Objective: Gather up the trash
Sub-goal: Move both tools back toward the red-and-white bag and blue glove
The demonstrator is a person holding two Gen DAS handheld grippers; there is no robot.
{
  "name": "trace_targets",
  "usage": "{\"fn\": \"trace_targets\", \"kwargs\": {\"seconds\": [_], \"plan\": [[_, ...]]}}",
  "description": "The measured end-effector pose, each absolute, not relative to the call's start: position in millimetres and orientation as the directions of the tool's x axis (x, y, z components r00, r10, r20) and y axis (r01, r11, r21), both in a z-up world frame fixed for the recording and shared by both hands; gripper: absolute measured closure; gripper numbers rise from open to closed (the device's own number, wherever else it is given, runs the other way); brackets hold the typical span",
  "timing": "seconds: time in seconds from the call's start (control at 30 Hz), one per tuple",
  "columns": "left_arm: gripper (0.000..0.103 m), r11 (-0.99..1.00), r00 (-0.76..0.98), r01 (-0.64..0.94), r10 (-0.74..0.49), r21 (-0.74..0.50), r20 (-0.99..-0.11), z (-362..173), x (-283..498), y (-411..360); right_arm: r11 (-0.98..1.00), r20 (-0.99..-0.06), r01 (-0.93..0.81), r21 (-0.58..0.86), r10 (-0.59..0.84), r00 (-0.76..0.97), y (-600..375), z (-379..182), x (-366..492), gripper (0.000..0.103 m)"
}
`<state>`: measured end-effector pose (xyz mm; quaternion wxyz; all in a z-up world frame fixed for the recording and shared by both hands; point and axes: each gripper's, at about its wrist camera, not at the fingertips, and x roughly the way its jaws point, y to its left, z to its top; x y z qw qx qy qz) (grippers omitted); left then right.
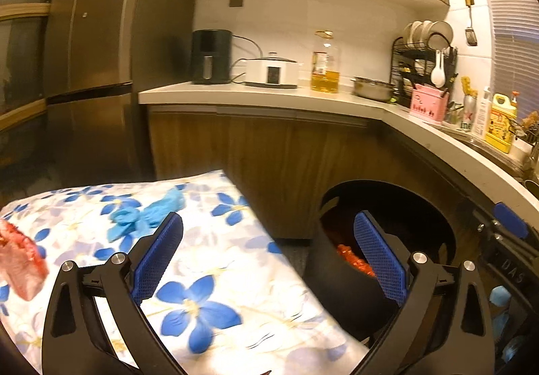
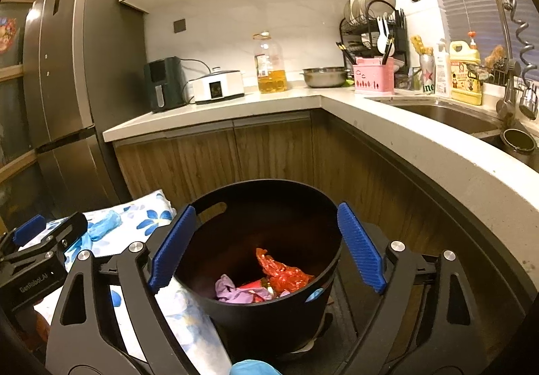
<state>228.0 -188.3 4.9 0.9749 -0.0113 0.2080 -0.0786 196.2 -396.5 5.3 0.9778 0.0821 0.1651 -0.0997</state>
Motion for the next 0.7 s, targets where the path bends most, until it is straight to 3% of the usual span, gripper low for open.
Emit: {"fn": "trace_targets", "kwargs": {"seconds": [0.4, 0.7], "plan": [[0.006, 0.998, 0.927, 0.008, -0.029, -0.058, -0.375, 6.3, 201.3, -119.1, 0.985, -0.338, 0.124, 0.116, -0.079, 0.938, -329.4, 4.0, 194.9, 0.017], [0.006, 0.964, 0.903, -0.258, 0.217, -0.064, -0.372, -8.6, 180.9, -21.4, 0.994, -0.332, -0.010, 0.108, 0.045, 0.942, -260.9, -2.9, 201.8, 0.017]]}}
